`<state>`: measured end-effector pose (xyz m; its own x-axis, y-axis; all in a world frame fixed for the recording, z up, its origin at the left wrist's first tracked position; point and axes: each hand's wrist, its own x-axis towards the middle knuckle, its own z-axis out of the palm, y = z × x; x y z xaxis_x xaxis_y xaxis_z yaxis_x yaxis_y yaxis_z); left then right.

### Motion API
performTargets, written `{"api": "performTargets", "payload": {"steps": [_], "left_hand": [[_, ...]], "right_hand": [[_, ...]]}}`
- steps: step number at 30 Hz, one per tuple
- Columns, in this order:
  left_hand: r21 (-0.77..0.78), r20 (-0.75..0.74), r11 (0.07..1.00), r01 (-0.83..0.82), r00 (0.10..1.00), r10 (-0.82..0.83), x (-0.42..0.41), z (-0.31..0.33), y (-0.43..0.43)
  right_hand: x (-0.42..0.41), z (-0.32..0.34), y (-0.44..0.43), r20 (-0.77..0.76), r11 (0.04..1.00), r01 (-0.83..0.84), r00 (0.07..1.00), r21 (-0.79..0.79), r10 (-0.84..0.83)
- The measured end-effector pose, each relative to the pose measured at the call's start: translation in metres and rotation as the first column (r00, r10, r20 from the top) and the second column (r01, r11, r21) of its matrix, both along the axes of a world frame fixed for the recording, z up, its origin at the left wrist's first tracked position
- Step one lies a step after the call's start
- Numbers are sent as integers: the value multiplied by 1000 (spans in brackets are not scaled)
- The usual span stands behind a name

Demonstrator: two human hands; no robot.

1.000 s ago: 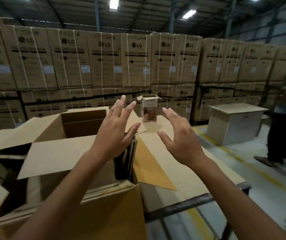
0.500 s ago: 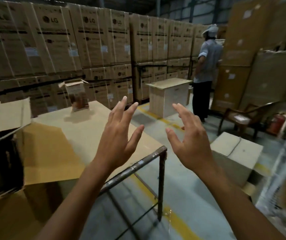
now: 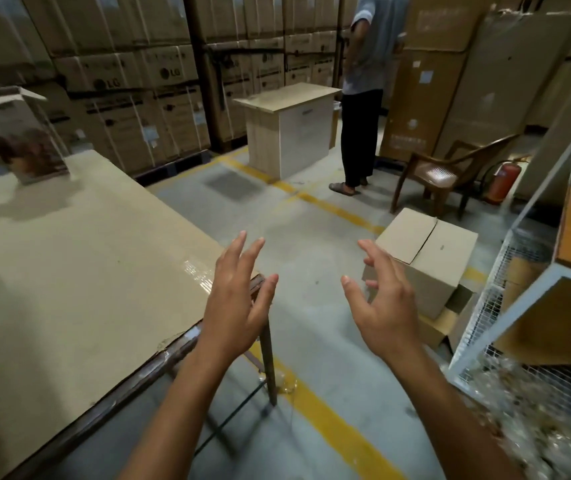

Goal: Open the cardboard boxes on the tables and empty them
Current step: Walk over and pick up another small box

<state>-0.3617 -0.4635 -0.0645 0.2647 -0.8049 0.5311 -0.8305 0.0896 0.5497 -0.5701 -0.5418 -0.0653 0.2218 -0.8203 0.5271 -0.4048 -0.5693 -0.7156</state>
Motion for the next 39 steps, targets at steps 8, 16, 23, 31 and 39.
{"api": "performTargets", "payload": {"steps": [8, 16, 23, 31, 39], "left_hand": [[145, -58, 989, -41, 997, 50, 27, -49, -118], [151, -47, 969, -195, 978, 204, 56, -75, -229], [120, -47, 922, -368, 926, 376, 58, -90, -340], [71, -67, 839, -540, 836, 544, 87, -79, -433], [142, -94, 737, -661, 732, 675, 179, -114, -495]], "right_hand": [[29, -63, -126, -72, 985, -33, 996, 170, 46], [56, -96, -273, -102, 961, -150, 979, 231, 178], [91, -104, -407, -109, 913, -329, 926, 241, 362], [151, -87, -528, -78, 836, -497, 848, 233, 525], [279, -118, -614, -119, 746, -610, 748, 266, 653]]}}
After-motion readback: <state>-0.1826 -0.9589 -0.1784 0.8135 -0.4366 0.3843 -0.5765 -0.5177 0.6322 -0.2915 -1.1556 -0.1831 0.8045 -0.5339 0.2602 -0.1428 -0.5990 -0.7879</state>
